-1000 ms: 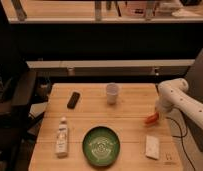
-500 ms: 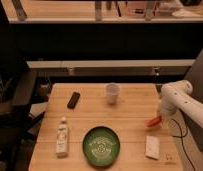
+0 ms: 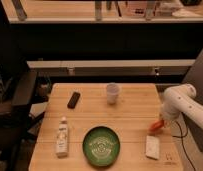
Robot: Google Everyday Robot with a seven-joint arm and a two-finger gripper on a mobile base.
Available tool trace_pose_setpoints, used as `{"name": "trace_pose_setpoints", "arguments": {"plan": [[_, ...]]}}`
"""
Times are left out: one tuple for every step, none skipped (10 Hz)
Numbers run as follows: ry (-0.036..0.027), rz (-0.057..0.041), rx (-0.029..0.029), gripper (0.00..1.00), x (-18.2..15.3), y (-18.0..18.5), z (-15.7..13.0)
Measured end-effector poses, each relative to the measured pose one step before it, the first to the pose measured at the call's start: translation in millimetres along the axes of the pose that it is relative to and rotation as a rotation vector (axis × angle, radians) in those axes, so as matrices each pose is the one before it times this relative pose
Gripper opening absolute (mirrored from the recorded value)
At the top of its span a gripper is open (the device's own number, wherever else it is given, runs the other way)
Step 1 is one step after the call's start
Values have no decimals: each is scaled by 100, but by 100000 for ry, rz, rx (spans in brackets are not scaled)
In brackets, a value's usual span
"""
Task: Place the pepper on the white sponge
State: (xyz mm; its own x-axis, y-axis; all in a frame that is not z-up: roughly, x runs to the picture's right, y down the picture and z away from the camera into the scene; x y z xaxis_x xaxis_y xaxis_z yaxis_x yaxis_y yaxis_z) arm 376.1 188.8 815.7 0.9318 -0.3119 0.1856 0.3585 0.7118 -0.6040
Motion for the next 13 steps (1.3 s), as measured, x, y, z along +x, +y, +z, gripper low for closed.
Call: {"name": "trace_pose_setpoints", "arguments": {"plan": [[67,278,-346,2,-162,651,19],[134,49,-272,2,-140,545,20],[101,303,-257,2,98,431,66],[170,-670,-269,2,-186,61,33],[-60,-530,-299,2,-354,41,69],[202,75,-254,2,41,261,45],[272,-8,-205,2,27,381,82],[281,-81,-158,2,14,363,80],[77,-373,-31,2,-223,169,46],[166,-655,128,2,-234,85,18],[239,-764,-66,2,-245,319,-39],[51,-251,-71,2,-91,187,34],[235,-371,-115,2,-29,241,10]]}}
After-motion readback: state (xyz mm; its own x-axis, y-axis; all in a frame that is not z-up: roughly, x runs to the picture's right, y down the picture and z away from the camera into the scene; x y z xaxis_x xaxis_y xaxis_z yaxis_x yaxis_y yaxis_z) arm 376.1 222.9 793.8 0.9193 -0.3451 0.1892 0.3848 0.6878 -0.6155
